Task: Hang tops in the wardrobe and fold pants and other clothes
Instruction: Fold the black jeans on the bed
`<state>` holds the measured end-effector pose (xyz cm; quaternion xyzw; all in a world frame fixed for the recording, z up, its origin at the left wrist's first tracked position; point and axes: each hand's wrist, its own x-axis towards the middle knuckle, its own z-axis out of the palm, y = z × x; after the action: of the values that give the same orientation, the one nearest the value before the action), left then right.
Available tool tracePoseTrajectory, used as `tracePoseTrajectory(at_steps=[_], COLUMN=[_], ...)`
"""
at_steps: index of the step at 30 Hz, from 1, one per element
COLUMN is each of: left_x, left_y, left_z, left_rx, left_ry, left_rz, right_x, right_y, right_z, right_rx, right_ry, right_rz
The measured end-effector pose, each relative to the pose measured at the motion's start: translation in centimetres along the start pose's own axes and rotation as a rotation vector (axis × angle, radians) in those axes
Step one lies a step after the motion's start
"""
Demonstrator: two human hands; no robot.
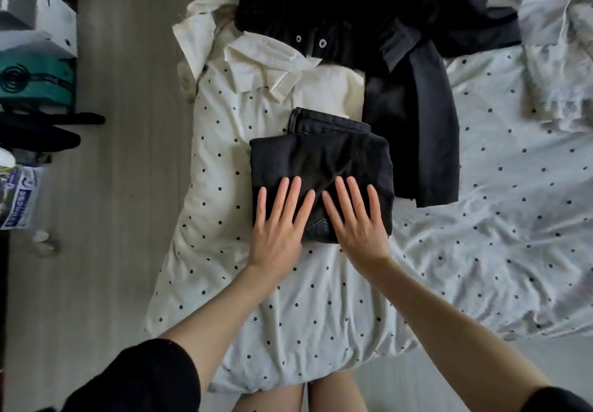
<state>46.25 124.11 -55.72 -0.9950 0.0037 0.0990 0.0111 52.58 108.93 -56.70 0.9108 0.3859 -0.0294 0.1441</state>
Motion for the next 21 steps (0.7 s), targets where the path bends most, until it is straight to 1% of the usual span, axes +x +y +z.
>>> tracePoseTrajectory(at_steps=[2, 5, 6, 8, 10, 11, 13, 15, 17, 19, 21], left_x=[-0.5, -0.6, -0.5, -0.3, 0.0, 0.2, 0.4, 0.7, 1.3, 1.6, 1.7], left_y=[0.2, -0.5, -0.7, -1.1, -1.9, -2.3, -3.2, -3.8, -4.2, -4.2, -3.5], left_z=[0.3, 0.5, 0.3, -0.1, -1.0, -1.7, -3.2, -5.5, -8.4, -12.3, -16.2], left_rx=[0.000, 0.019, 0.011, -0.017, -0.097, -0.158, -0.269, -0.338, -0.342, -0.300, -0.225], left_ry=[0.065, 0.097, 0.089, 0.061, 0.046, 0.039, 0.018, -0.015, -0.014, 0.087, 0.236], left_rz=[-0.003, 0.005, 0.005, 0.009, 0.028, 0.031, 0.027, 0.011, 0.022, 0.076, 0.143], right_x=[0.6, 1.1, 1.1, 1.2, 1.7, 2.1, 2.7, 3.0, 3.0, 2.2, 0.6], right_y=[0.6, 1.5, 1.6, 1.7, 1.8, 2.0, 2.2, 2.8, 3.9, 5.6, 7.3], right_z=[0.0, -0.8, -1.2, -2.5, -3.9, -4.6, -5.9, -8.0, -10.6, -13.8, -16.8], right_rx=[0.028, 0.090, 0.114, 0.187, 0.262, 0.274, 0.298, 0.332, 0.388, 0.422, 0.425], right_ry=[0.049, 0.084, 0.063, -0.079, -0.208, -0.250, -0.269, -0.226, -0.161, -0.060, 0.057], right_rz=[-0.020, -0.095, -0.109, -0.111, -0.104, -0.091, -0.082, -0.058, -0.017, 0.028, 0.071])
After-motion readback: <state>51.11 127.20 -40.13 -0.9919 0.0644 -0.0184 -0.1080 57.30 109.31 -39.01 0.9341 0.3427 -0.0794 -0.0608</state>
